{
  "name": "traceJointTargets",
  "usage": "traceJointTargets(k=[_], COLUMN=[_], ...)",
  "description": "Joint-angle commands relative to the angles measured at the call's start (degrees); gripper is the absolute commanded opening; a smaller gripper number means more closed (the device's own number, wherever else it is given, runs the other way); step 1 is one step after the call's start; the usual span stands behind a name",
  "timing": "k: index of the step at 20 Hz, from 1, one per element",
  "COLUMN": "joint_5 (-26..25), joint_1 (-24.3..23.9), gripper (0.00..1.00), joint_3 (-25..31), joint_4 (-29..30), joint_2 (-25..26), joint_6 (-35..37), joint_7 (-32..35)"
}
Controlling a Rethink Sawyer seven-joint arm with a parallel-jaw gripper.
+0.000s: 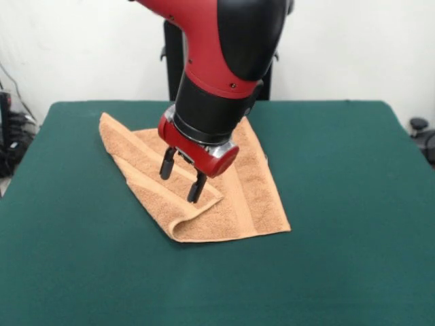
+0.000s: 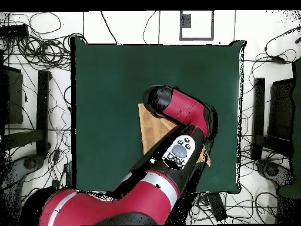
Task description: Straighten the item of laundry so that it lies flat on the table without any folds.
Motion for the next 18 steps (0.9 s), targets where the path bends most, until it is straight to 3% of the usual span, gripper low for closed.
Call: traceJointTargets(k=[1,18], joint_5=[2.01,3.42], joint_1=[1.83,2.31], gripper=[1.00,1.00], joint_3=[5.75,5.21], joint_4=[-0.44,-2.81], joint_2=[2.88,5.17], joint_6=[1.81,1.22], joint_7=[16.53,18.59])
